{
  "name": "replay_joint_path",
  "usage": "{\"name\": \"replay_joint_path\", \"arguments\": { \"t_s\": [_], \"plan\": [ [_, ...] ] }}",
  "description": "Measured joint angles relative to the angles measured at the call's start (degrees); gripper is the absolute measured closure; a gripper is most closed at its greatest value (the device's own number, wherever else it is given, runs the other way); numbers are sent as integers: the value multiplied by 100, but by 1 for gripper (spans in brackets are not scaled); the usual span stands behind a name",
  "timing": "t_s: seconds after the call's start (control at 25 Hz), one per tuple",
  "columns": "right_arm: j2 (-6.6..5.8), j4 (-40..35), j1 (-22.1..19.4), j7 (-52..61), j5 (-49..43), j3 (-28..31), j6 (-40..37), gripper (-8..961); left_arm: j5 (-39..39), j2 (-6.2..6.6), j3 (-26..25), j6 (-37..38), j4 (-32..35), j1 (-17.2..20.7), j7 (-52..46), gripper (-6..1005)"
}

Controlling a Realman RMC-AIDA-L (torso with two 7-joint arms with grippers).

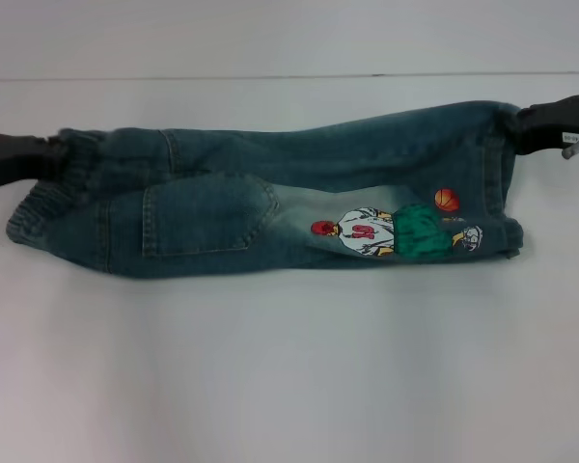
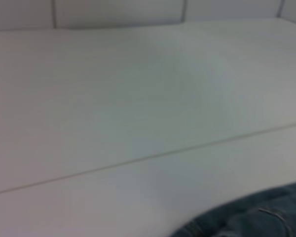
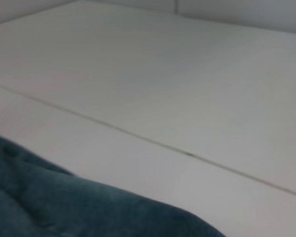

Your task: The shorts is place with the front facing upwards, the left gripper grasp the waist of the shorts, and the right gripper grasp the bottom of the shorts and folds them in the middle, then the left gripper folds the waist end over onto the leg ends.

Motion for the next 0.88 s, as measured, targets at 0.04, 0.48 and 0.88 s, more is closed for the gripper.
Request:
{"name": "replay_joint_path", "arguments": {
  "t_s": [0.04, 0.48, 0.88],
  "plan": [
    [0, 0, 0, 0, 0, 0, 0, 931, 0, 0, 0, 0, 0, 0, 0, 934],
    [-113, -202, -138, 407, -413, -113, -540, 631, 672, 110, 393, 102, 93, 8, -207, 682],
    [-18, -605, -328, 426, -424, -120, -716, 346, 969, 157, 365, 193, 435, 9, -281, 394]
  ]
}}
